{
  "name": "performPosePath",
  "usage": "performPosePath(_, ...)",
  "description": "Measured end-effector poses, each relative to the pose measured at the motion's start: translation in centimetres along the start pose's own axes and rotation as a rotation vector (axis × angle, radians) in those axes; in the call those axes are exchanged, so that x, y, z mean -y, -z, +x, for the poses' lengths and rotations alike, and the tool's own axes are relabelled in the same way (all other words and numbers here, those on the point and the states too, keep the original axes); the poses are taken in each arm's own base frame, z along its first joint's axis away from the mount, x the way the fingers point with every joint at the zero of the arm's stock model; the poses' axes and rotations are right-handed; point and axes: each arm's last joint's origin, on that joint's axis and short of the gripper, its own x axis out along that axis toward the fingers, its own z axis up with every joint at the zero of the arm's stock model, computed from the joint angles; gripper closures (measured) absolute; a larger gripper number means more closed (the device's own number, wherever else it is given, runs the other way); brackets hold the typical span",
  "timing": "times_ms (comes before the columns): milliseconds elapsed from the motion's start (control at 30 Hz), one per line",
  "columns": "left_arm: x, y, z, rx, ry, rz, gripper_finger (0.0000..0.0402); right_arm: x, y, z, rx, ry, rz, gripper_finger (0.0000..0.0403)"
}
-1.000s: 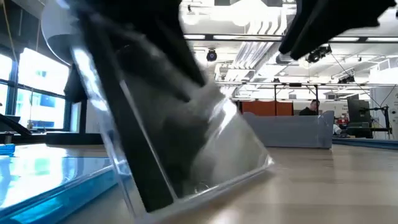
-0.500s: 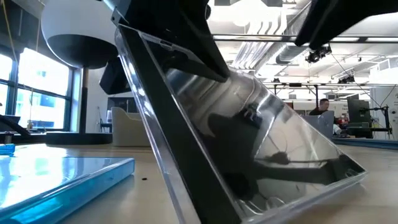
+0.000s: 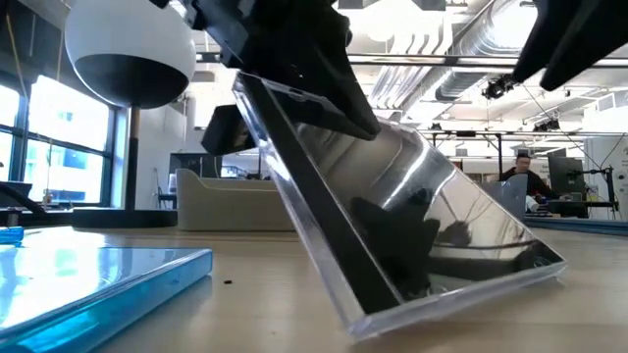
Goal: Pick & place jewel cases by type
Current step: Put the black CD case into the gray bin
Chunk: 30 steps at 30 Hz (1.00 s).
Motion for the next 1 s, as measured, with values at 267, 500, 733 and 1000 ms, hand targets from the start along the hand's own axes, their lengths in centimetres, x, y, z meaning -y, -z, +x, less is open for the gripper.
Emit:
performPosePath(267, -1.4, -3.0, 0.2, -0.021, 0.008, 0.064, 0.0379, 0.0, 1.5, -0.9, -0.072, 0.029, 0.033, 0.0201)
performPosePath(500, -2.7, -6.9, -1.9, -0.030, 0.010, 0.099, 0.0386, -0.2, 2.2, -1.5, -0.077, 0.042, 0.029, 0.0201)
performPosePath(733, -2.0, -10.5, -7.8, -0.009, -0.210, 0.207, 0.0388, -0.3, 2.3, -1.7, -0.074, 0.046, 0.015, 0.0201)
performPosePath(1000, 1.4, -13.5, -14.3, 0.194, -0.549, 0.434, 0.0378, -0.3, 2.3, -1.7, -0.071, 0.051, 0.014, 0.0201)
